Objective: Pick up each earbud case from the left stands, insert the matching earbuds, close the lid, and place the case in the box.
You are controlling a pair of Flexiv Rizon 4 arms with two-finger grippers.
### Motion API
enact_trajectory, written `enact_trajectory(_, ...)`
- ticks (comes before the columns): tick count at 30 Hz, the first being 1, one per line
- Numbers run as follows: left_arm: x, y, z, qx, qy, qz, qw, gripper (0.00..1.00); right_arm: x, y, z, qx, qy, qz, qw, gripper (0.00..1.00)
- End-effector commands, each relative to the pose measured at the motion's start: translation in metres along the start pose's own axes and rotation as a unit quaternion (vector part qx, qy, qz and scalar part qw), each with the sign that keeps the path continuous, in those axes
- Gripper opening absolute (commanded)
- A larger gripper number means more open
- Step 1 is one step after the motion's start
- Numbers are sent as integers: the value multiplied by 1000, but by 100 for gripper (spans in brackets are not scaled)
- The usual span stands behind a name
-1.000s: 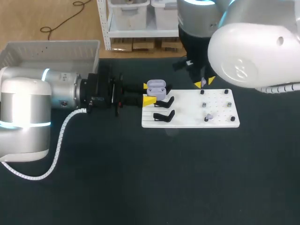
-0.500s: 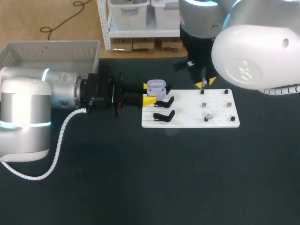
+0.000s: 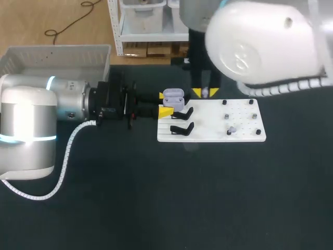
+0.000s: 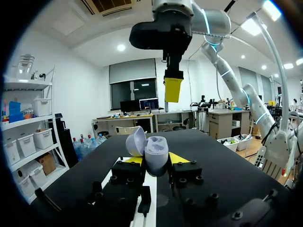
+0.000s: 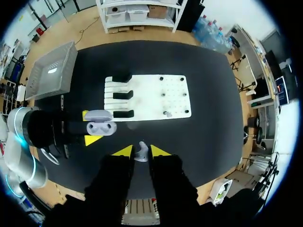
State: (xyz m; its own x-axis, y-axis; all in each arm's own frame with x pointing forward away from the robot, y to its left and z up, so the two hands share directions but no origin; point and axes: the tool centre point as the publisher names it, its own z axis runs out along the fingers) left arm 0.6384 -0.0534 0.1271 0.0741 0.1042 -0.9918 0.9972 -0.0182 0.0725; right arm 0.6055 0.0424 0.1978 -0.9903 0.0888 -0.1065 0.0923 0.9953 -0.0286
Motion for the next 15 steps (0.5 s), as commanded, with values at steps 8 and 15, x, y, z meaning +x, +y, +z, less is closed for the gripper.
enact_trajectory(8, 11, -3, 11, 6, 5, 2, 1000, 0, -6, 17, 12, -9, 40, 28, 999, 0)
enact_trajectory(15, 14, 0, 13, 5, 9, 5, 1000, 0, -6, 17, 12, -9, 40, 28, 999, 0)
